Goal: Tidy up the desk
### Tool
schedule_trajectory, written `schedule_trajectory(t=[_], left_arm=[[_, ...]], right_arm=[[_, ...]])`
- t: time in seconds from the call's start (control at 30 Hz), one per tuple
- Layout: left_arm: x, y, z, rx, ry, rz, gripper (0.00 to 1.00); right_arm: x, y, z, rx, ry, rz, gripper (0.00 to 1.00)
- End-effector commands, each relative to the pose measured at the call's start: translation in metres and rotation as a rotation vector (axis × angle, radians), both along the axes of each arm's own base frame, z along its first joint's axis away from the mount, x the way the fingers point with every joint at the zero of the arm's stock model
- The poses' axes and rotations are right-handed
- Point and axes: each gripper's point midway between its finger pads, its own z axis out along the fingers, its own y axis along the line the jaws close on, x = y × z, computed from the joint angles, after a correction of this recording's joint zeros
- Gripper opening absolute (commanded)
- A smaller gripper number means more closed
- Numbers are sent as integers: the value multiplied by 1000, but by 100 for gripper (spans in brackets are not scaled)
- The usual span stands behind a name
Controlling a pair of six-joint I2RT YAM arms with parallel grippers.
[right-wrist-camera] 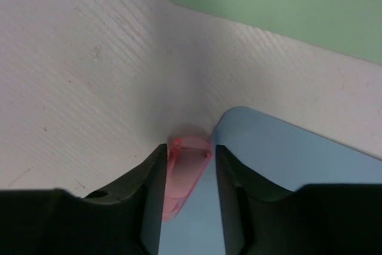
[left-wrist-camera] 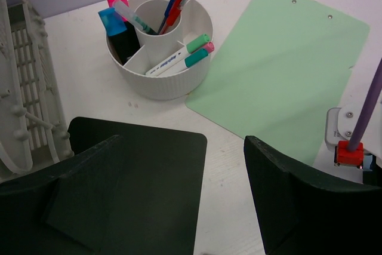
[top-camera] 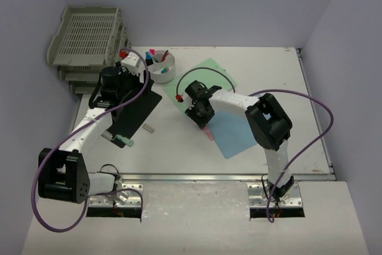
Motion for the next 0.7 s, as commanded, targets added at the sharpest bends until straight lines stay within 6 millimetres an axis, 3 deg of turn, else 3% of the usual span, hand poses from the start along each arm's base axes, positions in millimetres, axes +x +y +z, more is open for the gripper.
schedule_trajectory(t=[0.0,0.1,0.27,0.4,0.5,0.57,0.67], left_arm=[[10,2,33,-21,-86,7,79],[9,3,34,-18,-91,8,79],[7,3,32,-18,-88,6,79],[6,4,31,-18,-92,9,79],[5,4,32,-20,-100,9,79],[4,3,33,-24,-102,9,79],[3,3,36,-44,-93,12,80]], right_arm=[[-5,4,4,-24,62,0,29],[-13,6,0,-24,126,8,2],[-25,9,6,-14,200,10,0],[-18,20,25,44,172,-2,0],[8,31,59,137,54,-55,0],[43,40,93,237,-110,-107,0],[83,29,142,323,-334,-177,0]])
